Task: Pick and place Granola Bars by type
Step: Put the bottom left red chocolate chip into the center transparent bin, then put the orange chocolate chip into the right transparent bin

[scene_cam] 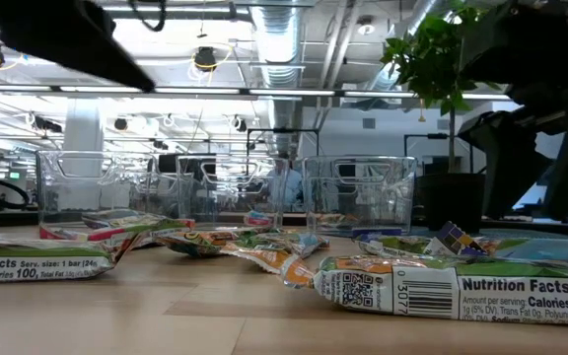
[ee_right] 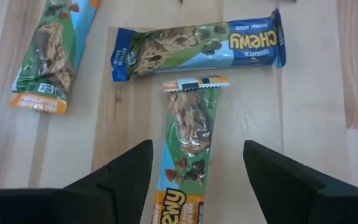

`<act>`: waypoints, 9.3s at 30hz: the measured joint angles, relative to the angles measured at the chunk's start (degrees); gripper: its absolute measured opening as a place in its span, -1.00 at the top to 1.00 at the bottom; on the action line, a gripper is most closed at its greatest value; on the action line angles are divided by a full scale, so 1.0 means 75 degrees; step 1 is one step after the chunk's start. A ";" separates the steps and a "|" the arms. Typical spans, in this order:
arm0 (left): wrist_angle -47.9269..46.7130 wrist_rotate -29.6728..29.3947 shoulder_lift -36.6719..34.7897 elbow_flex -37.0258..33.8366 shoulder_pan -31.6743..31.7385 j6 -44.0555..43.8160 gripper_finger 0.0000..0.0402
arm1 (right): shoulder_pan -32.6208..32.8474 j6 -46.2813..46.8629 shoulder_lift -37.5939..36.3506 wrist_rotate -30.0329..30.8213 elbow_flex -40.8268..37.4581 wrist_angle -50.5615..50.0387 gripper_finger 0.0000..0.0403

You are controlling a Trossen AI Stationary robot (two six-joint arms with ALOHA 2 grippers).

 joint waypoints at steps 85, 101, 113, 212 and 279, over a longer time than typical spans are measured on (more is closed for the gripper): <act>-0.3905 0.8571 0.1122 0.0278 -0.0487 -1.1197 -0.26 | 0.0148 -0.0885 0.0000 0.0453 0.0009 -0.0095 -0.21; -0.2476 0.9200 0.1122 -0.0194 -0.0484 -1.1177 -0.15 | 0.0148 -0.1007 0.0000 0.0455 0.0009 -0.0043 -0.21; -0.2509 0.9213 0.1128 -0.0178 -0.0498 -1.0494 0.38 | 0.0148 -0.1007 0.0000 0.0458 0.0009 -0.0046 -0.21; -0.2112 0.1491 0.1107 0.2812 0.6910 0.1168 0.54 | 0.0130 -0.1803 0.0000 0.0656 0.0009 0.0400 -0.21; -0.5823 0.3092 0.1096 0.4218 0.2886 -0.0595 0.16 | 0.0175 -0.0815 0.0699 0.0955 0.0174 -0.0449 0.62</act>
